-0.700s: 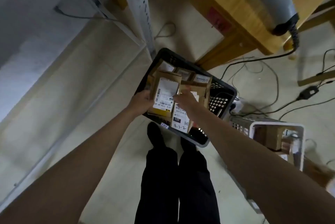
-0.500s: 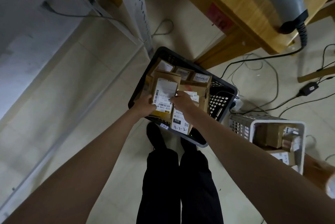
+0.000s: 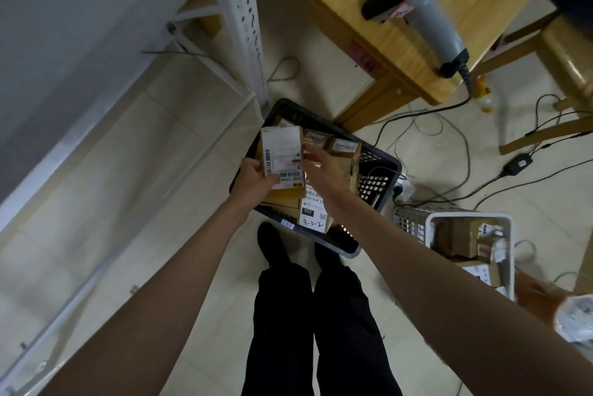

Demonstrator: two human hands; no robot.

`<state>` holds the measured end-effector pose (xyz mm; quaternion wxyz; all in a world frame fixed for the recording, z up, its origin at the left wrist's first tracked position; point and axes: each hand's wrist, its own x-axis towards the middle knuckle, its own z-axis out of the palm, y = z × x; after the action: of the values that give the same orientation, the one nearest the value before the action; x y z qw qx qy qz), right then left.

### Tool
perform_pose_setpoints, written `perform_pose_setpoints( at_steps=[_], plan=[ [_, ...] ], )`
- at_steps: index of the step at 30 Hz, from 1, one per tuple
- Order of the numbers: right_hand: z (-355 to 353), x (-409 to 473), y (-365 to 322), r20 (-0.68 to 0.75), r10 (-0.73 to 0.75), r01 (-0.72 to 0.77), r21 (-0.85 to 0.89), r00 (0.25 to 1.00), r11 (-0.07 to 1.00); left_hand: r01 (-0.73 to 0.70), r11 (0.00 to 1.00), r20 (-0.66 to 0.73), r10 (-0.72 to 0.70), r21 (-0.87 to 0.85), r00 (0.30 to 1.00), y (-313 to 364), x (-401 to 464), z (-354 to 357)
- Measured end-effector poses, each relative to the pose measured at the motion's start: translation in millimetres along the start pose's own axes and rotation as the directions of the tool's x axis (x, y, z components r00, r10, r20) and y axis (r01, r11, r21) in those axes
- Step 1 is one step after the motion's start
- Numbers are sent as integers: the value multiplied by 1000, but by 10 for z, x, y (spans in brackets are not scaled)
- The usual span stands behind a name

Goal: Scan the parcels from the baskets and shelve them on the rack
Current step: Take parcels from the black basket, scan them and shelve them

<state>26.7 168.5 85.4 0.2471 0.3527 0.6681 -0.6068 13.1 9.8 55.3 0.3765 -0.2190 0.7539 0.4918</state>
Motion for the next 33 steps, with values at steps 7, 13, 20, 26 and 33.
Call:
perform_pose_setpoints(
  at_steps=[7, 13, 20, 26, 33],
  plan=[
    [9, -702, -553, -16, -168, 168, 9, 986, 986, -115, 961, 18, 124, -251, 992, 515, -777, -303],
    [2, -1291, -868, -62, -178, 184, 112, 982, 977, -259, 918, 81, 296, -301, 952, 805, -1411, -602],
    [-196, -1633, -1100, -47, -195, 200, 161, 980, 966, -356, 870, 3, 380, -341, 925, 1066, -1688, -669],
    [-768, -1188, -1555, -317, -324, 325, -52, 891, 944, -330, 815, -52, 349, -477, 936, 1105, -1666, -692],
    [-1151, -582, -1802, -460, -444, 277, -385, 769, 880, -282, 787, -126, 255, -549, 959, 944, -1551, -499]
  ],
)
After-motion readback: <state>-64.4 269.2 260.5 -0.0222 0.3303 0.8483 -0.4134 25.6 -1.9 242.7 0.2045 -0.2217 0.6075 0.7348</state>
